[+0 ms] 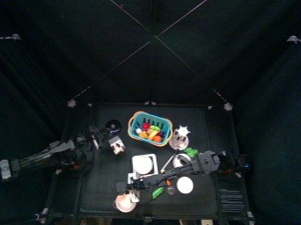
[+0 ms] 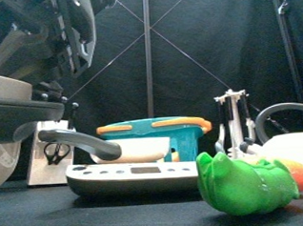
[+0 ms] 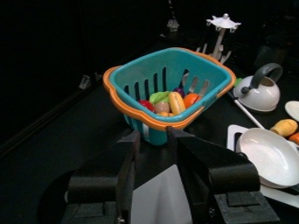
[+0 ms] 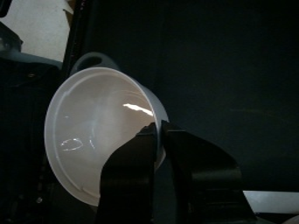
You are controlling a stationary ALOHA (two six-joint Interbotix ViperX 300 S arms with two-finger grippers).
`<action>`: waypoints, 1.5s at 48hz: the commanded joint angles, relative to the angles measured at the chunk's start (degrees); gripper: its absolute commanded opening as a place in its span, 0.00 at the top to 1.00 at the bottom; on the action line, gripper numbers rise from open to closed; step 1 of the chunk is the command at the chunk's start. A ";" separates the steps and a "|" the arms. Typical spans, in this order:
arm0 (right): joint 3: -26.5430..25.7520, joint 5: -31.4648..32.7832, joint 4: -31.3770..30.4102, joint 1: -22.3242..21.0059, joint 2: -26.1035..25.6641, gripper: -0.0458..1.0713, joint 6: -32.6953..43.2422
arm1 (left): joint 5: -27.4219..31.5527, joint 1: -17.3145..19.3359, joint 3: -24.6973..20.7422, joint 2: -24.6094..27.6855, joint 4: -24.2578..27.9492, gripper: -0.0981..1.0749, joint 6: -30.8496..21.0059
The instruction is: Place pot left of stove
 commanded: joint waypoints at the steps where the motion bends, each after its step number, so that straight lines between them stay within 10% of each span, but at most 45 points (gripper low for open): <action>1: -3.16 -0.62 0.18 -1.41 -1.76 0.52 0.18 | -0.26 0.00 -1.58 0.18 -0.09 0.29 -0.09; 23: -11.60 0.53 2.20 -9.58 1.49 0.52 0.35 | -6.33 -0.18 -1.93 -0.70 0.18 0.29 0.18; 51: -5.36 0.70 5.01 -14.06 2.29 0.49 0.35 | -14.59 -2.72 -0.70 -0.79 0.09 0.29 0.18; 72: -5.36 0.70 5.27 -13.89 0.35 0.21 0.18 | -14.06 -2.64 -0.62 -0.79 0.09 0.29 0.18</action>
